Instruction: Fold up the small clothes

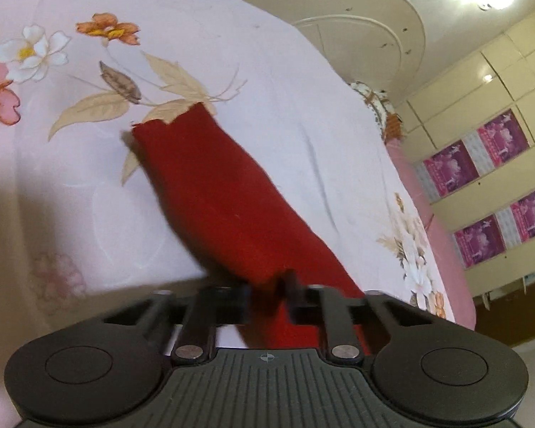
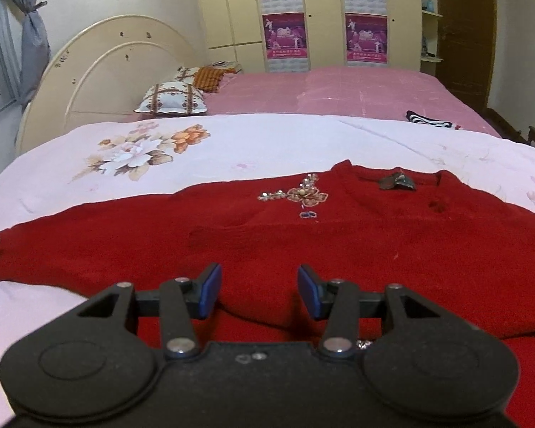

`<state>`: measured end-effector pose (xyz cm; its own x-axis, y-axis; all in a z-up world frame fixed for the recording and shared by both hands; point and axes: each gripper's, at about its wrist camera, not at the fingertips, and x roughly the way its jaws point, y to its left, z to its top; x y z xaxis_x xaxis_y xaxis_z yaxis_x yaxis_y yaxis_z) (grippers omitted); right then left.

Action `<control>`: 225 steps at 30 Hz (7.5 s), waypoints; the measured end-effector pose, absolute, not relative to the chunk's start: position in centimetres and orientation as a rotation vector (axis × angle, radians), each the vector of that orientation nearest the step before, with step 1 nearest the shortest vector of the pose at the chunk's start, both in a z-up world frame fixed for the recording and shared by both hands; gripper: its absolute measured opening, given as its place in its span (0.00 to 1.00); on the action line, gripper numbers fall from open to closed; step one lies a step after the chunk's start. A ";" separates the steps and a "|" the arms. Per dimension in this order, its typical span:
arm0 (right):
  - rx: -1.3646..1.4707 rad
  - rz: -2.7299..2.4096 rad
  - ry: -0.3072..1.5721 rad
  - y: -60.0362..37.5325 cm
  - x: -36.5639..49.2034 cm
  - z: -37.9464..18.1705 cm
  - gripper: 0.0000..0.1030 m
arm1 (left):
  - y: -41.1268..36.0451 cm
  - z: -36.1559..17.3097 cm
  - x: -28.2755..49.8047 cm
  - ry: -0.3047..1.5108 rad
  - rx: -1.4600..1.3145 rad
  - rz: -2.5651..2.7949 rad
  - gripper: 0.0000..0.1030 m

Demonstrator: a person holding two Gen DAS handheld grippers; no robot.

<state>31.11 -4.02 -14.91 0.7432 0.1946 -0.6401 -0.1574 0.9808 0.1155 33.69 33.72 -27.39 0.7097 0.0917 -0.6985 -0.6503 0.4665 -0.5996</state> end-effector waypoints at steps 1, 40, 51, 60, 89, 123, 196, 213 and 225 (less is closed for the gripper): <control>0.053 0.188 0.706 -4.0 31.2 -14.9 0.45 | 33.7 -27.4 33.8 0.644 -0.982 0.494 0.12; 0.135 0.311 0.733 -7.2 28.3 -14.7 0.54 | 26.9 -22.5 28.2 0.752 -1.038 0.415 1.00; 0.096 0.347 0.739 -2.7 28.6 -14.7 0.56 | 29.2 -25.9 30.5 0.673 -1.194 0.332 0.21; 0.108 0.304 0.730 -3.4 28.3 -15.0 0.56 | 30.3 -24.7 32.2 0.599 -1.112 0.357 0.03; 0.129 0.141 0.700 -9.3 31.2 -15.5 0.58 | 9.2 -14.3 39.9 0.904 -0.517 -0.542 0.03; 0.117 0.132 0.556 -13.1 30.4 -10.2 0.09 | 14.8 -17.9 31.8 0.908 -0.347 -0.114 0.03; -0.007 -0.128 0.672 -22.4 33.6 -16.6 0.40 | 9.8 -17.6 42.5 0.817 -0.392 -0.014 0.03; 0.093 -0.116 0.711 -23.7 32.7 -17.5 0.58 | 11.0 -19.9 44.4 0.888 -0.528 -0.119 0.03; 0.101 -0.112 0.696 -23.7 32.5 -17.8 0.60 | 10.4 -18.6 43.1 0.833 -0.285 -0.036 0.71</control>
